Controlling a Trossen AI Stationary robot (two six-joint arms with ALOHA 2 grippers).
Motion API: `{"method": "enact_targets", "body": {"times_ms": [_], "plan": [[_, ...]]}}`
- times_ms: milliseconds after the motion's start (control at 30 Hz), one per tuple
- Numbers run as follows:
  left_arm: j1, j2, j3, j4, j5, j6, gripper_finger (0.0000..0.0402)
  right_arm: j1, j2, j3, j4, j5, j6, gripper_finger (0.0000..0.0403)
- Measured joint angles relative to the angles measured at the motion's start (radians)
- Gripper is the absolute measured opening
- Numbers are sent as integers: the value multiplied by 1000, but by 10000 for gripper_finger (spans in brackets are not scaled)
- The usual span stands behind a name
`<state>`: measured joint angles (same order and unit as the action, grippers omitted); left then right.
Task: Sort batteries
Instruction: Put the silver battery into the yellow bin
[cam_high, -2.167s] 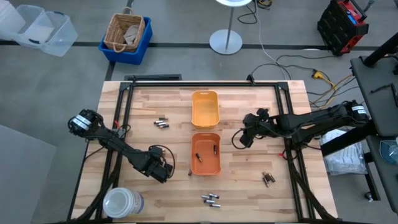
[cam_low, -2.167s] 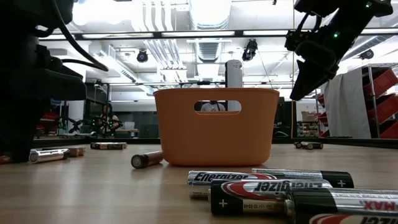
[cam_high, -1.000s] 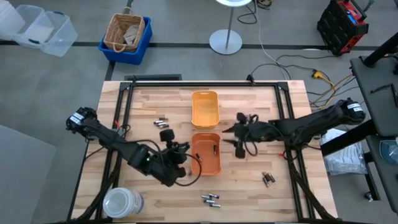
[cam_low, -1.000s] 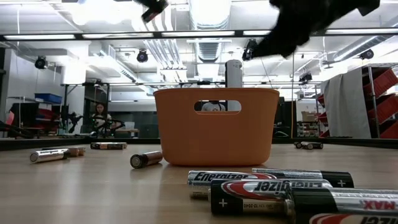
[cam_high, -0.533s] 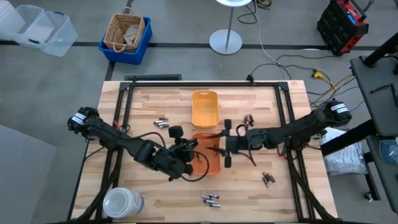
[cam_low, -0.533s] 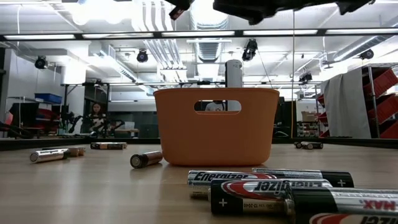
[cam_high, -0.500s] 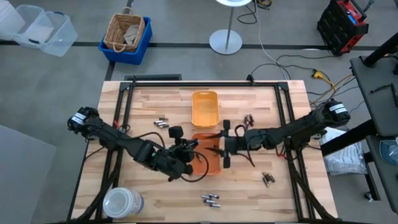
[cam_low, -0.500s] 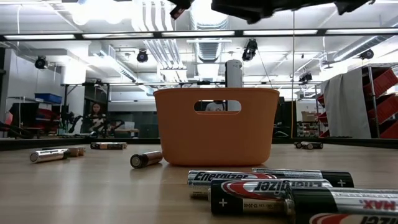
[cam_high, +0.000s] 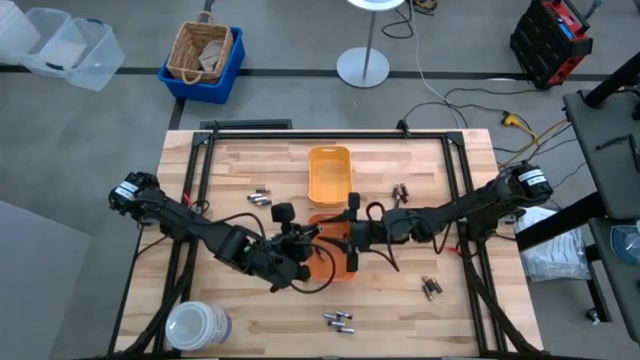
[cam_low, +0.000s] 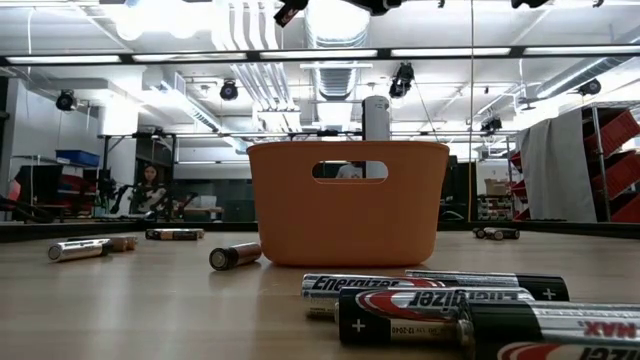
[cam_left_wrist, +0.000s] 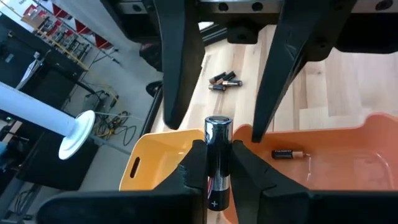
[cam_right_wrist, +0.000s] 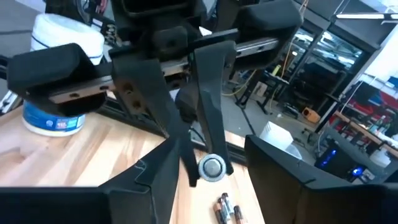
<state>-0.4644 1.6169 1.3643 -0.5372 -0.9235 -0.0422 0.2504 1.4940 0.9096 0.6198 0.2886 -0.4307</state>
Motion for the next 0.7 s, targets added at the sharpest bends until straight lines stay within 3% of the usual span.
{"method": "enact_targets", "body": {"times_ms": [700], "plan": [[0,0,0,-1,16,0,22,0,-2,-2,-40,1,-10,51]]}}
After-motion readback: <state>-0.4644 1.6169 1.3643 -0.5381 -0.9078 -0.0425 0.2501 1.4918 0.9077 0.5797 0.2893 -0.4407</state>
